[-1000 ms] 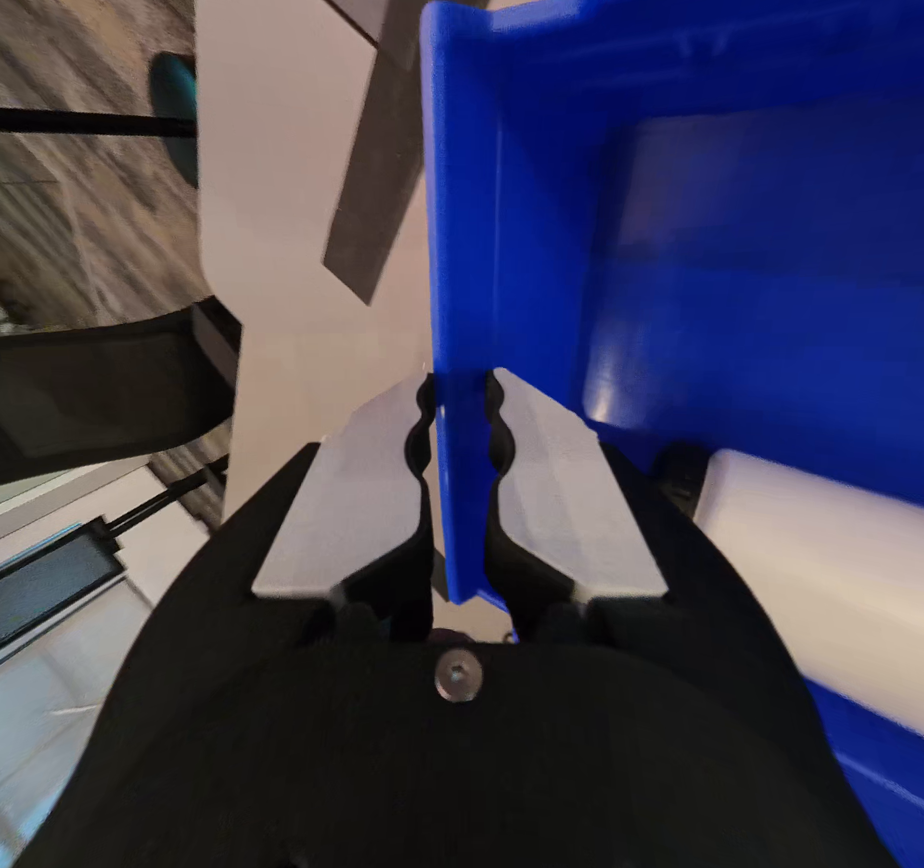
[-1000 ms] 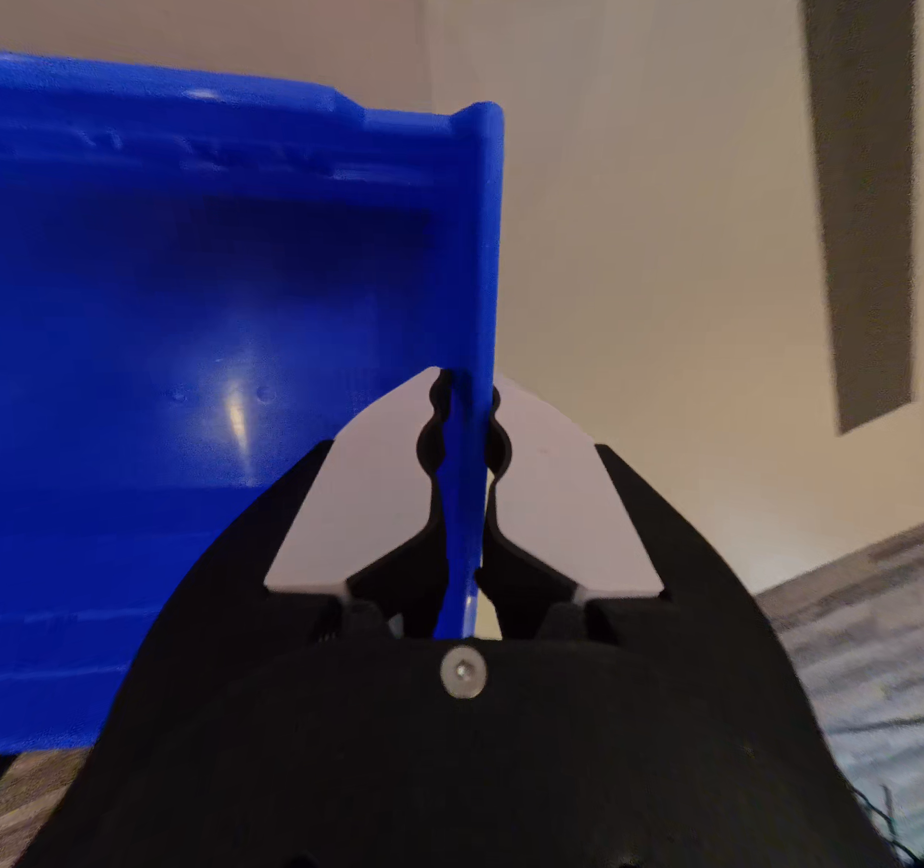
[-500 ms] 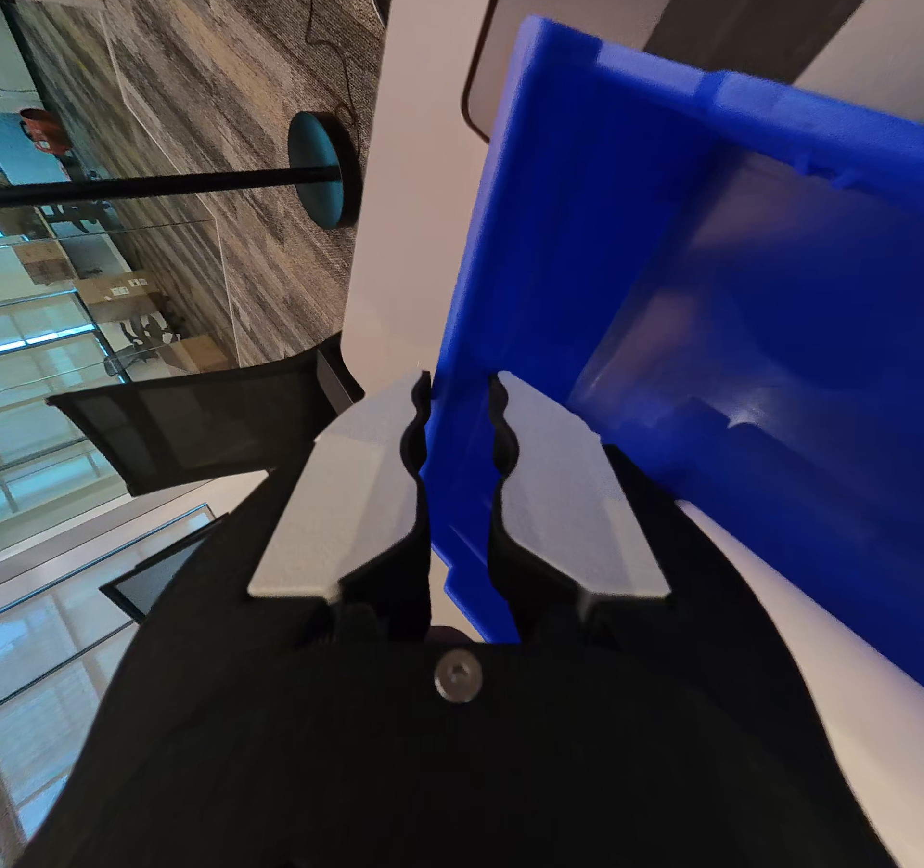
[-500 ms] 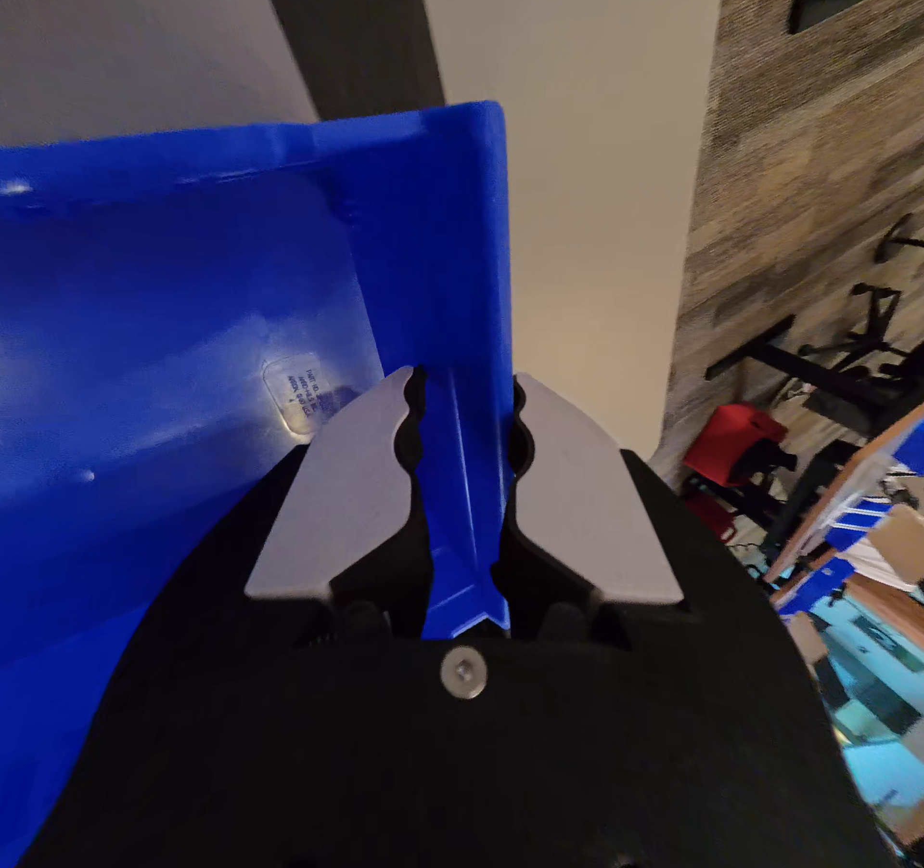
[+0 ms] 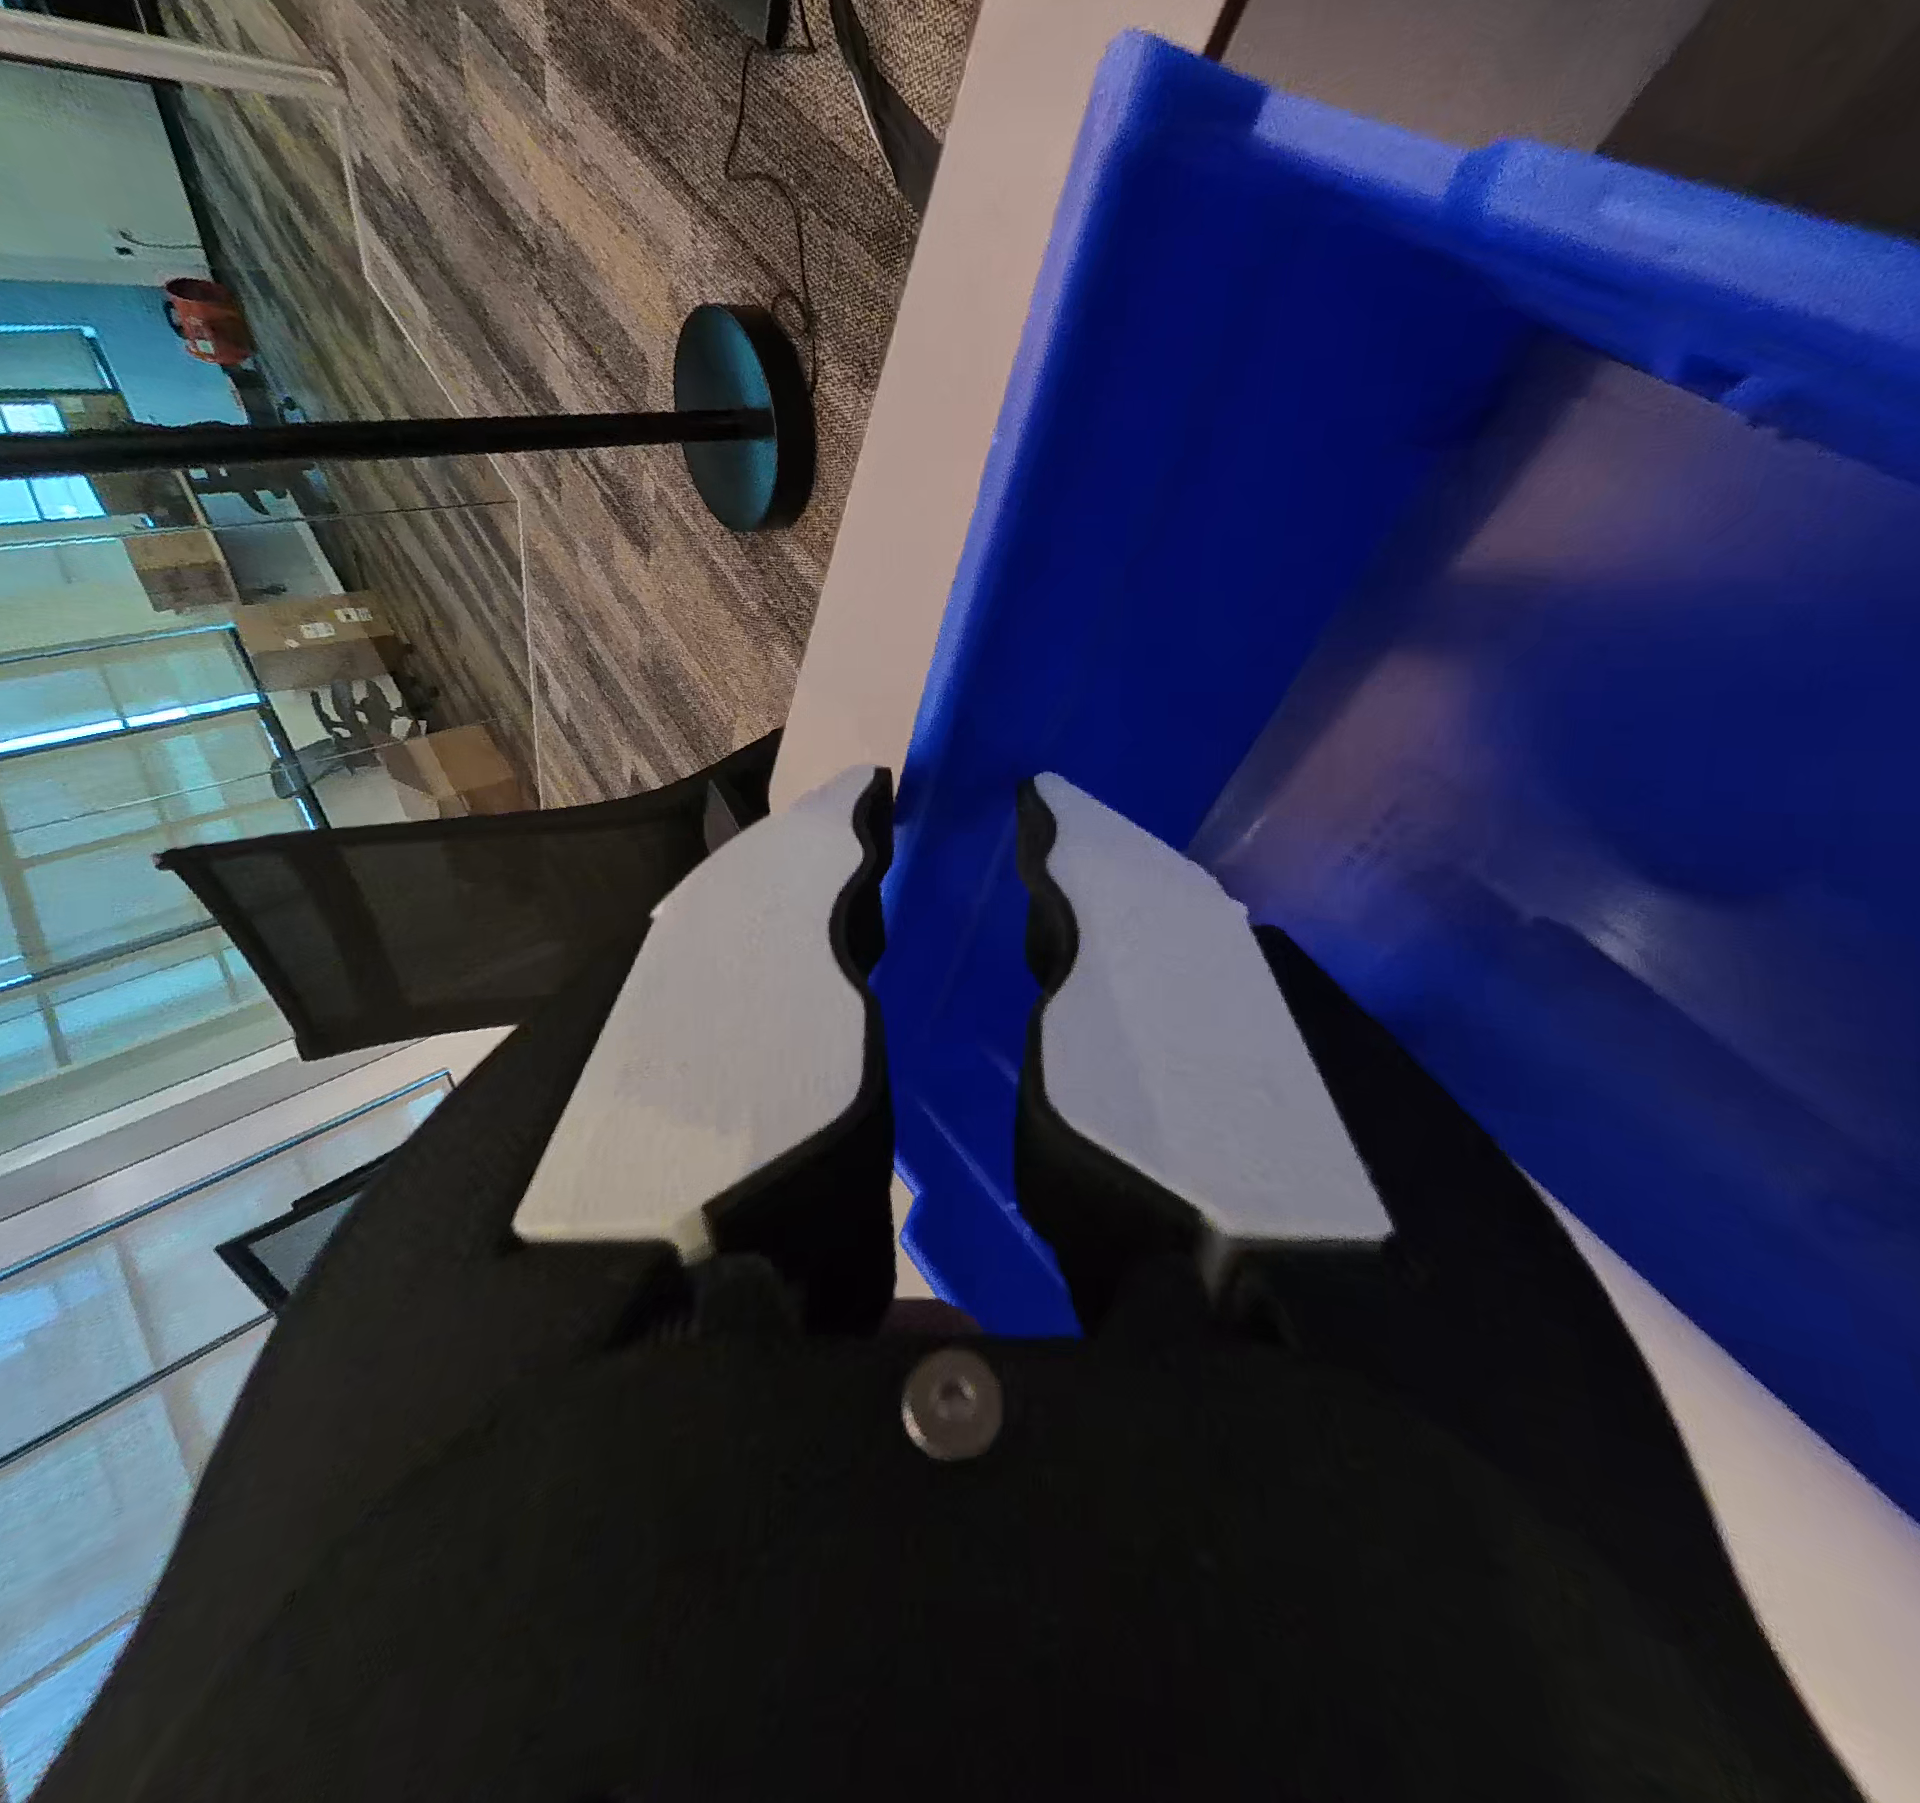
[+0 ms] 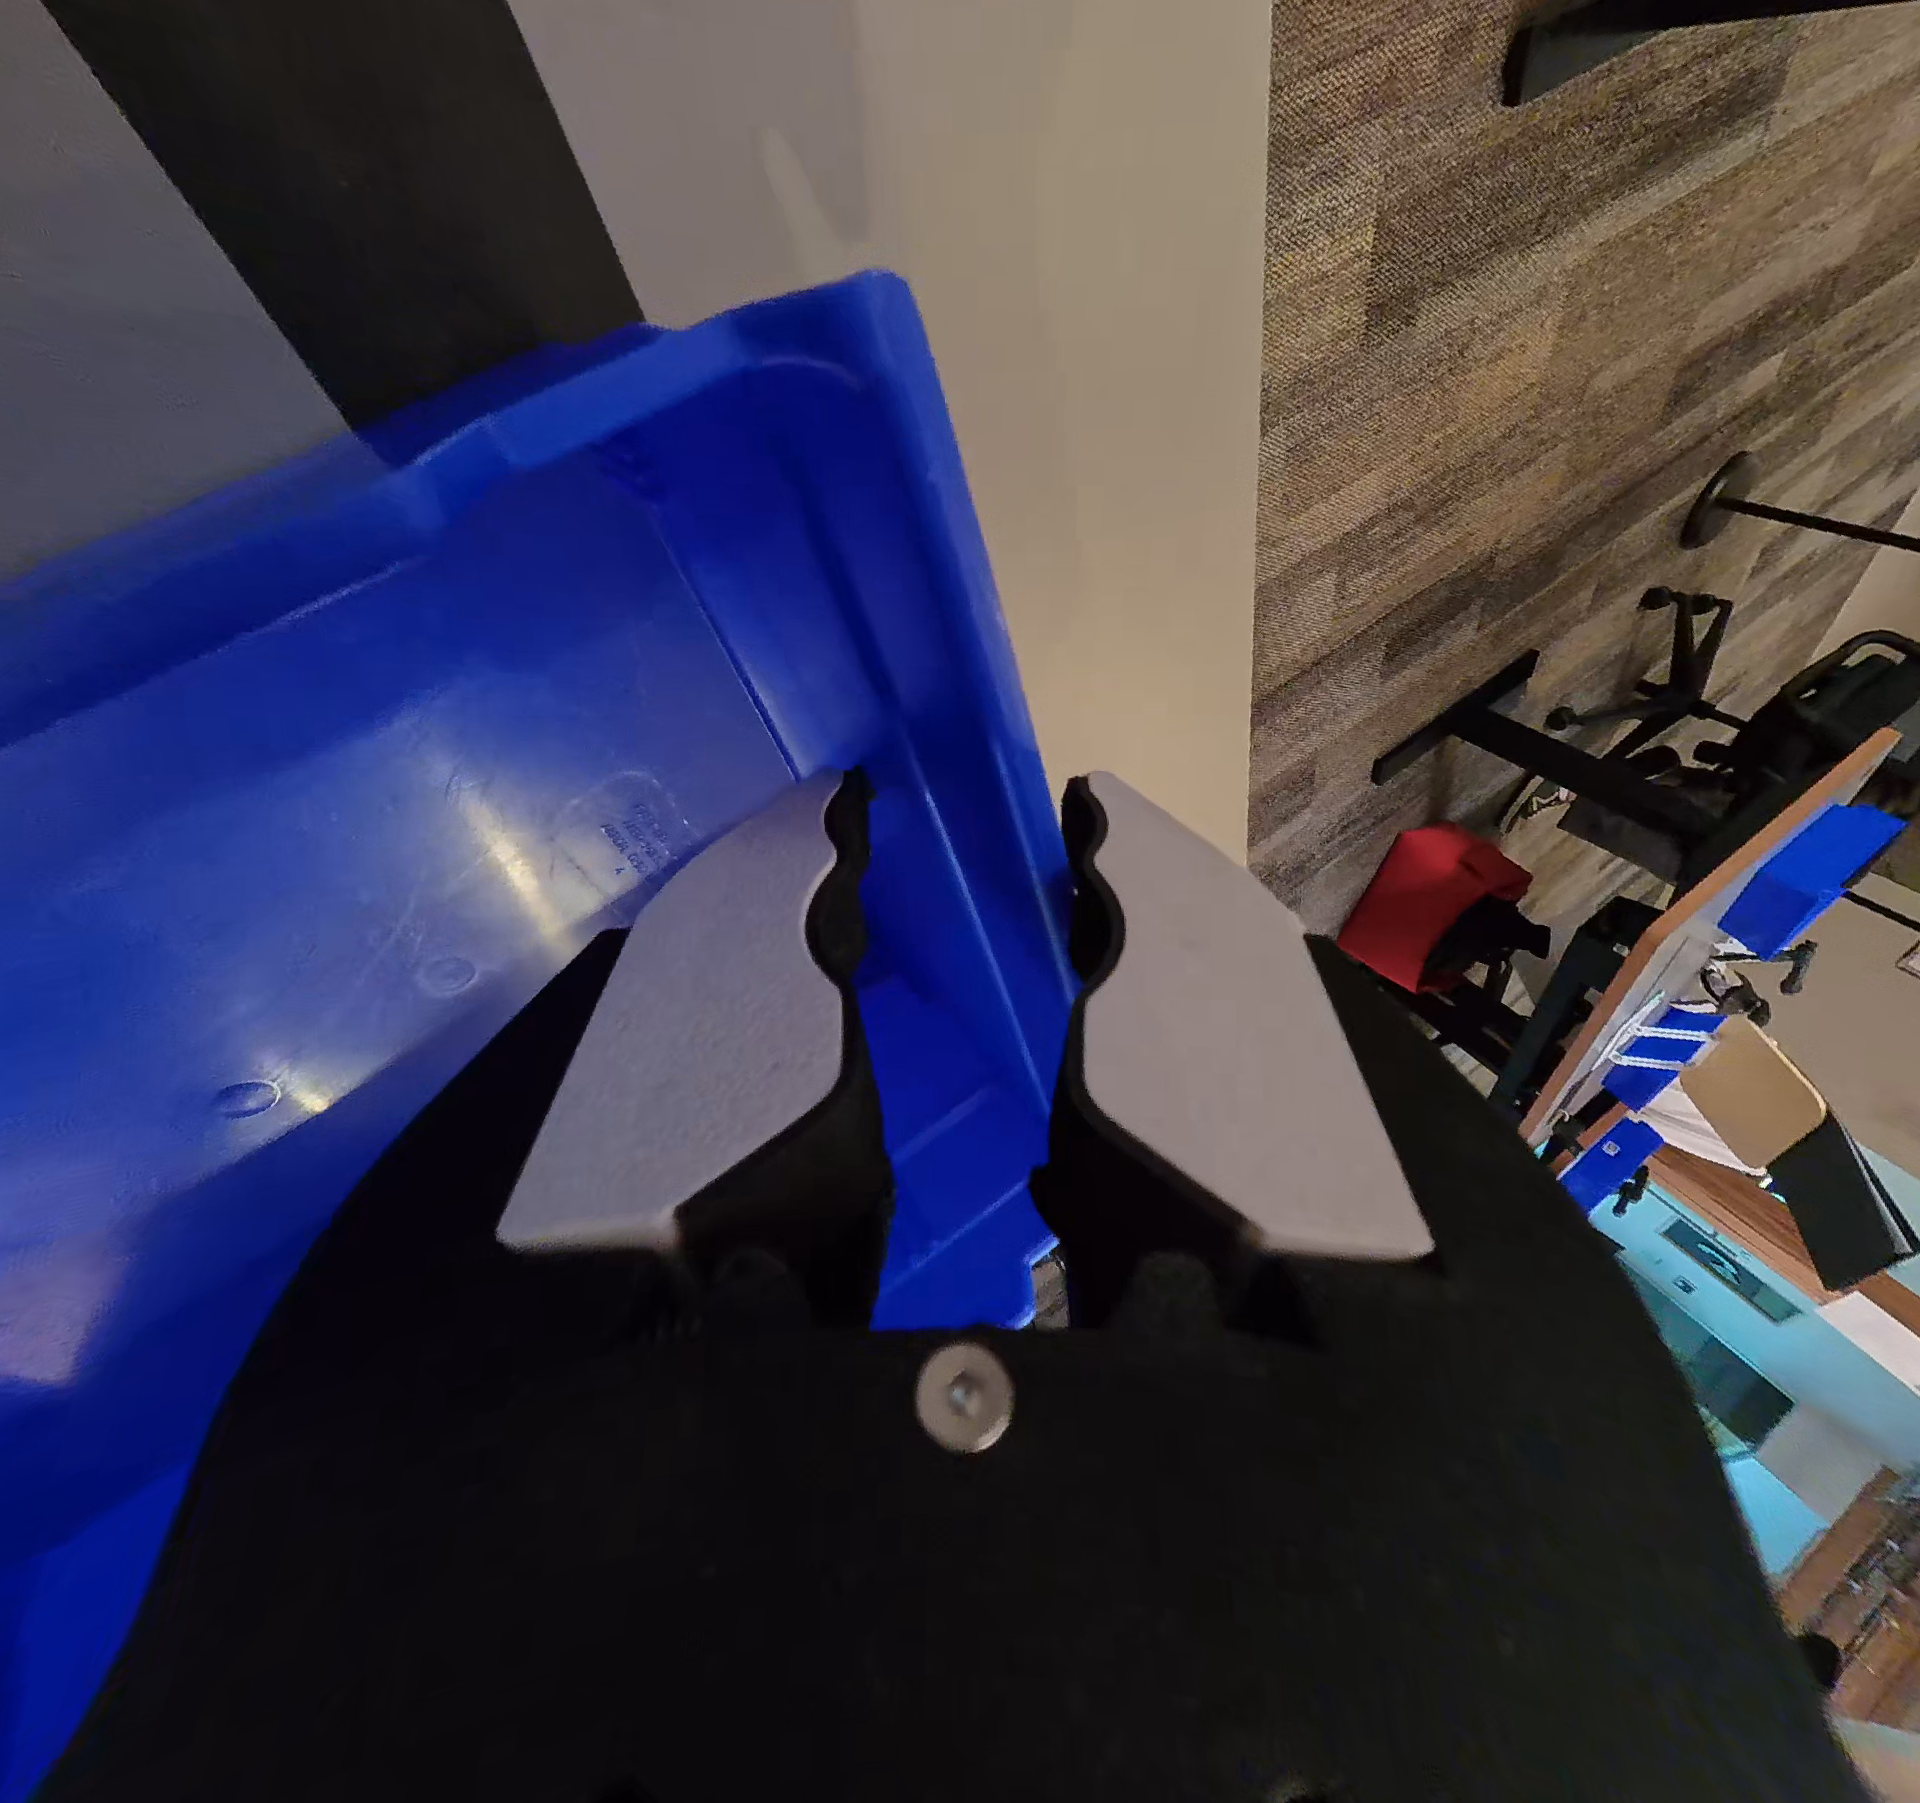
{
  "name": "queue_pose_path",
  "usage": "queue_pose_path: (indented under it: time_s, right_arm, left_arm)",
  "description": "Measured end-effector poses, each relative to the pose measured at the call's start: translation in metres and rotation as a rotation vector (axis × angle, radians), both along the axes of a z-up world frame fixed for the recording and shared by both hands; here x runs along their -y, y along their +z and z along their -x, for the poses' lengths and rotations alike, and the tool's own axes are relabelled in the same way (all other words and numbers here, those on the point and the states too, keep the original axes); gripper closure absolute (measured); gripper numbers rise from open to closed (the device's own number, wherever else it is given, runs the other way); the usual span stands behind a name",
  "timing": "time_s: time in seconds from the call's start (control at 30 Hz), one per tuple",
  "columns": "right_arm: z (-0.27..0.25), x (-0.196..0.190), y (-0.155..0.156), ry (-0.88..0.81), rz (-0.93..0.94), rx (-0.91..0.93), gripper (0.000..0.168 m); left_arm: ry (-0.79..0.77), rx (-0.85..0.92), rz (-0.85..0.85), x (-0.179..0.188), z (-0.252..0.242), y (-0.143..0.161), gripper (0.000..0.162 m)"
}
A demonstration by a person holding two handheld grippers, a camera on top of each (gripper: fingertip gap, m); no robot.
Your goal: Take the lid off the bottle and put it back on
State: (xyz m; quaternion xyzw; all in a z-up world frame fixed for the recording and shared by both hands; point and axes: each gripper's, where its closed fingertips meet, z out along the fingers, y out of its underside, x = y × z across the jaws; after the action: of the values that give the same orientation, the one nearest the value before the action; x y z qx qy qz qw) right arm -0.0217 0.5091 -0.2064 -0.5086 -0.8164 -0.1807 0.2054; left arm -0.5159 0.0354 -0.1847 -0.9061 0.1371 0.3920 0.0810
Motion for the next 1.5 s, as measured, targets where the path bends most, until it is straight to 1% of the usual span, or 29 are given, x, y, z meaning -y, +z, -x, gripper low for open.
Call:
queue_pose_path:
  time_s: [0.3,0.47,0.53,0.6,0.63,0.7,0.77,0.83,0.93,1.03,1.13,1.2,1.23,1.3,1.33,1.37,1.43,1.47,1.5]
  right_arm:
    - [0.005,-0.004,-0.001,-0.004,-0.019,-0.002,0.129]
    - [0.009,-0.006,-0.002,-0.011,-0.042,-0.015,0.127]
    - [0.009,-0.005,-0.001,-0.014,-0.053,-0.045,0.124]
    - [0.009,-0.004,0.005,-0.030,-0.062,-0.114,0.123]
    - [0.010,-0.002,0.014,-0.030,-0.078,-0.168,0.125]
    - [0.010,0.009,0.039,-0.017,-0.107,-0.287,0.120]
    - [0.004,0.025,0.065,-0.028,-0.112,-0.387,0.120]
    - [-0.004,0.048,0.089,-0.035,-0.097,-0.495,0.118]
    - [-0.018,0.093,0.108,-0.025,-0.050,-0.604,0.120]
    - [-0.033,0.145,0.115,0.017,-0.024,-0.672,0.124]
    - [-0.048,0.201,0.106,0.046,0.056,-0.716,0.124]
    - [-0.057,0.239,0.096,0.081,0.112,-0.733,0.125]
    - [-0.060,0.259,0.090,0.108,0.135,-0.733,0.128]
    - [-0.065,0.291,0.077,0.161,0.155,-0.715,0.129]
    - [-0.066,0.305,0.071,0.179,0.164,-0.712,0.130]
    - [-0.067,0.318,0.064,0.194,0.184,-0.706,0.130]
    - [-0.066,0.337,0.051,0.216,0.213,-0.698,0.129]
    - [-0.065,0.344,0.045,0.222,0.231,-0.692,0.129]
    - [-0.064,0.349,0.040,0.225,0.251,-0.685,0.129]
  left_arm:
    - [-0.101,-0.025,-0.008,-0.019,0.006,0.000,0.139]
    - [-0.081,0.001,-0.027,-0.023,0.006,0.000,0.139]
    - [-0.061,0.080,-0.050,-0.021,0.001,-0.006,0.121]
    - [0.027,0.121,-0.041,-0.009,0.001,-0.008,0.088]
    - [0.057,0.114,-0.050,-0.001,0.002,-0.004,0.083]
    - [0.089,0.139,-0.133,0.012,-0.005,0.010,0.085]
    - [0.138,0.193,-0.238,0.030,-0.016,0.026,0.087]
    - [0.204,0.262,-0.293,0.054,-0.033,0.034,0.085]
    - [0.293,0.360,-0.298,0.092,-0.067,0.028,0.081]
    - [0.363,0.415,-0.282,0.120,-0.091,0.011,0.081]
    - [0.434,0.455,-0.290,0.136,-0.104,-0.005,0.081]
    - [0.472,0.501,-0.286,0.141,-0.111,-0.016,0.080]
    - [0.490,0.521,-0.277,0.141,-0.114,-0.021,0.078]
    - [0.522,0.509,-0.245,0.142,-0.110,-0.031,0.078]
    - [0.545,0.496,-0.220,0.144,-0.106,-0.036,0.072]
    - [0.576,0.478,-0.191,0.147,-0.102,-0.040,0.073]
    - [0.612,0.433,-0.128,0.151,-0.093,-0.047,0.079]
    - [0.630,0.427,-0.101,0.153,-0.090,-0.050,0.079]
    - [0.653,0.440,-0.086,0.154,-0.088,-0.055,0.076]
